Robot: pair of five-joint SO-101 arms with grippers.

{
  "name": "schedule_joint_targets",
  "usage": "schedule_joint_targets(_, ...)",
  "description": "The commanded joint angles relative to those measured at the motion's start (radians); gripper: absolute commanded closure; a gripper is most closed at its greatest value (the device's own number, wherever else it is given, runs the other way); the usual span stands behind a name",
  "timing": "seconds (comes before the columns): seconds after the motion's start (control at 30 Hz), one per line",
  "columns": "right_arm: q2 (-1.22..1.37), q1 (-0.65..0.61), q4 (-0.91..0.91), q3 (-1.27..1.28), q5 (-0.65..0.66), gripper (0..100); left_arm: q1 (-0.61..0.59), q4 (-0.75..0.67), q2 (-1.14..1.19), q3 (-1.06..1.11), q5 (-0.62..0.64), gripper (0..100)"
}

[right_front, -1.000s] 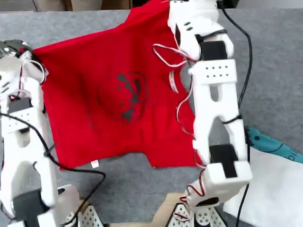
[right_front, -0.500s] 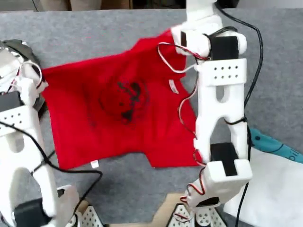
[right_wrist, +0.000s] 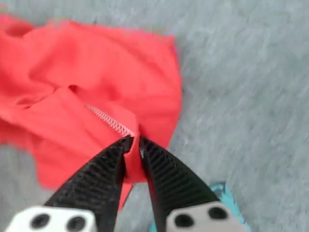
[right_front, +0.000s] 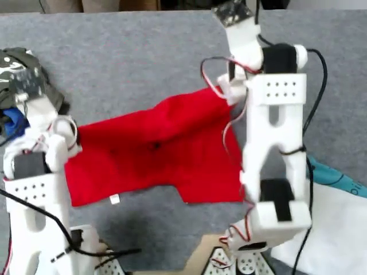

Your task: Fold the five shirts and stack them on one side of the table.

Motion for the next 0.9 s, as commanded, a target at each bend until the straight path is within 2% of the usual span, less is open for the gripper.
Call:
schedule_joint_targets(0.0,-0.219,0.001,-0.009,0.219,0.026,99.5,0.008,0.008,-0.077,0.086,-0.005,98)
schedule_joint_targets(0.2,-0.526,0.005,-0.150,0.654,0.052,99.5,0.002,0.003,-0.136,0.172,-0.005,98)
schedule_joint_targets(0.43,-0.743,0.007,-0.278,1.089,0.086,99.5,-0.002,0.006,-0.145,0.210,-0.006,98)
schedule_joint_targets(0.6,-0.835,0.007,-0.353,1.262,0.084,99.5,0.002,0.002,-0.139,0.224,-0.032,98)
schedule_joint_targets(0.87,-0.883,0.007,-0.443,1.400,0.084,99.4,0.009,-0.051,-0.143,0.353,-0.034,98)
